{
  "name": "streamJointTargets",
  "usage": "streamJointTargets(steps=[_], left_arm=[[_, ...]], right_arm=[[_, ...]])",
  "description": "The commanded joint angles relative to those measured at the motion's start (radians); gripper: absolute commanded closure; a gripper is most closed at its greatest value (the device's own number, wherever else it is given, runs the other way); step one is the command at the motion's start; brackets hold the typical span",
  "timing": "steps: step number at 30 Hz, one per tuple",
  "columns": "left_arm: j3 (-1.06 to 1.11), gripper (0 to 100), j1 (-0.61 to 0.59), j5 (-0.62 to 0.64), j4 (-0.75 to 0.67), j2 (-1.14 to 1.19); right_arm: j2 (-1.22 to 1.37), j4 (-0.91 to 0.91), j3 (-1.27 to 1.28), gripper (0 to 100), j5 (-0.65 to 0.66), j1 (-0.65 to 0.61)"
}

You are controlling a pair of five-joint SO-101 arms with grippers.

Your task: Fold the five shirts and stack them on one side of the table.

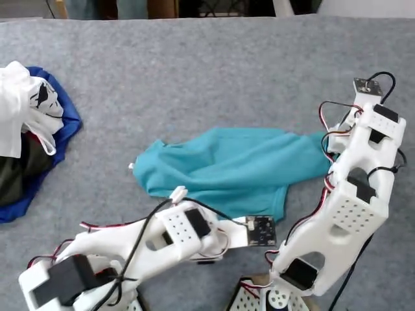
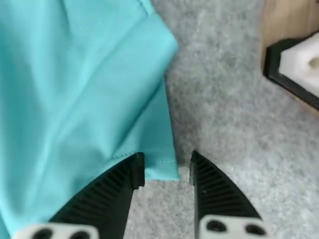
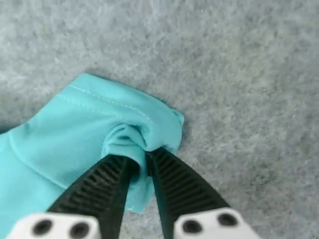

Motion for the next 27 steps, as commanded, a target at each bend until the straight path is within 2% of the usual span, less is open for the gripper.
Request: streamJointTargets(steps=[1, 8, 13, 21, 27], left_arm=[[-0.082, 83, -0.012, -0.009, 0.017, 0.055], [-0.096, 83, -0.007, -0.009, 0.023, 0.083], [-0.096, 92, -0.013, -0.008, 0.023, 0.086], [-0.096, 95, -0.002, -0.008, 0.031, 0.081], [-0.211, 97, -0.002, -0.009, 0.245, 0.080]], right_arm=[[-0.002, -0.028, -0.001, 98.5, -0.008, 0.009], [-0.002, -0.029, -0.001, 98.5, -0.008, 0.009], [-0.002, -0.029, -0.001, 98.5, -0.006, 0.009], [-0.002, -0.029, 0.001, 98.5, -0.002, 0.008], [-0.002, -0.029, 0.001, 98.5, -0.002, 0.006]])
